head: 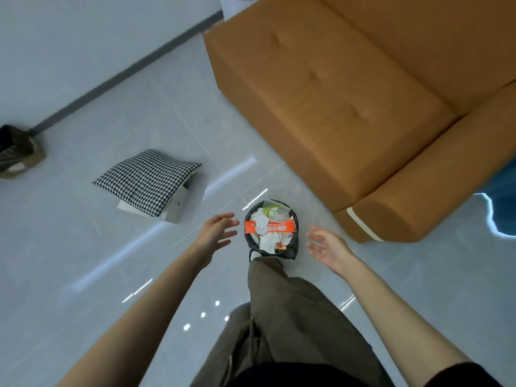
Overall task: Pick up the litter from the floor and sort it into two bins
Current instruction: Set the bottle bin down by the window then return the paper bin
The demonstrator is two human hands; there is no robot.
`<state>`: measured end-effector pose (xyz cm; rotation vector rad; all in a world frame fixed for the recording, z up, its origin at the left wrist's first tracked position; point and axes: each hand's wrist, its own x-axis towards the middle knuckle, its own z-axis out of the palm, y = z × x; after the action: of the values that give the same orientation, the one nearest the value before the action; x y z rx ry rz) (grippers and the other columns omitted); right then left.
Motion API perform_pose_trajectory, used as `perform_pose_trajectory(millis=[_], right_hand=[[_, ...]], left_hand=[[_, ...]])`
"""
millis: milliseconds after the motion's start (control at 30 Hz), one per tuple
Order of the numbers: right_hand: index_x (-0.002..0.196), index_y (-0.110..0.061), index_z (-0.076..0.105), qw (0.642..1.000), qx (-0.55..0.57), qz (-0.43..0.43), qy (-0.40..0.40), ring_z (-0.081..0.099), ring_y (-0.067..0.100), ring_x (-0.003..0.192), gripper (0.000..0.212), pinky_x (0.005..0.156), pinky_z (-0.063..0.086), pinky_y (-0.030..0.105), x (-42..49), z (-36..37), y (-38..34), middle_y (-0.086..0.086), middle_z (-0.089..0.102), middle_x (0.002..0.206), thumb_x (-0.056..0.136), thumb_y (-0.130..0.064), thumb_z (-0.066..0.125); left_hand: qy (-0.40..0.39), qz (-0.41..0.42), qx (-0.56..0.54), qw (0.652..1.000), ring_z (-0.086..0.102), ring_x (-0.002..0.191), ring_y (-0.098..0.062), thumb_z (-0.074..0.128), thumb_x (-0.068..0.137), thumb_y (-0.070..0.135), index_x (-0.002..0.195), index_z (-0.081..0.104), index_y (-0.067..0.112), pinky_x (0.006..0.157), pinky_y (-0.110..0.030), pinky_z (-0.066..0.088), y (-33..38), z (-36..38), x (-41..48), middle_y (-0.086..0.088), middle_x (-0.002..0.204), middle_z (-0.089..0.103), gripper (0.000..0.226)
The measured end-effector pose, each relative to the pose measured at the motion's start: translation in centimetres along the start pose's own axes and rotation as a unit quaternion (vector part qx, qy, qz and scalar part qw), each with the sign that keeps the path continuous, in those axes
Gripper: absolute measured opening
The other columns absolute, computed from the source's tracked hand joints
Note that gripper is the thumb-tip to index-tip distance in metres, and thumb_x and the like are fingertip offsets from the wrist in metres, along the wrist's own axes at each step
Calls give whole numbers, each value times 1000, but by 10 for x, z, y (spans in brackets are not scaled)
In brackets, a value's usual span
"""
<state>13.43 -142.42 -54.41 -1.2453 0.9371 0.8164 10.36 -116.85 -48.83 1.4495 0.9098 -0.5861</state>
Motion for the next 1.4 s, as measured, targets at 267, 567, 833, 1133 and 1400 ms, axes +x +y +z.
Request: perform_pose_trajectory(millis=[267,567,833,1133,1400], right_hand=[[133,-10,48,984,156,67,48,52,24,105,36,93,42,35,29,43,-17,1,60,93,97,-16,48],[123,-11,52,915,365,88,146,52,23,107,27,95,42,34,58,69,14,8,53,136,97,-19,51],[109,-12,57,841,505,101,168,52,27,111,14,96,45,37,96,117,77,9,53,135,96,-17,52],[126,-11,55,815,529,116,206,49,29,123,33,97,45,39,193,131,140,8,53,134,94,-18,56],[110,-16,55,792,536,138,259,41,23,126,22,97,40,36,324,126,192,3,45,127,89,-17,60]], left_hand=[[-49,-21,104,993,59,110,-25,50,94,14,119,56,16,102,-40,43,82,-16,78,-5,117,64,26],[-153,-62,251,954,61,92,-21,47,96,12,123,55,11,78,-27,46,118,2,176,-7,119,61,28],[-205,-54,416,884,57,101,-21,46,97,13,128,53,12,89,-30,42,107,8,256,-6,121,60,32],[-171,-92,425,884,48,124,-27,44,99,17,136,46,16,97,-35,42,18,39,348,-5,139,48,37],[-157,-52,482,860,39,130,-23,48,97,20,143,36,22,101,-36,40,-71,64,464,-6,146,38,47]])
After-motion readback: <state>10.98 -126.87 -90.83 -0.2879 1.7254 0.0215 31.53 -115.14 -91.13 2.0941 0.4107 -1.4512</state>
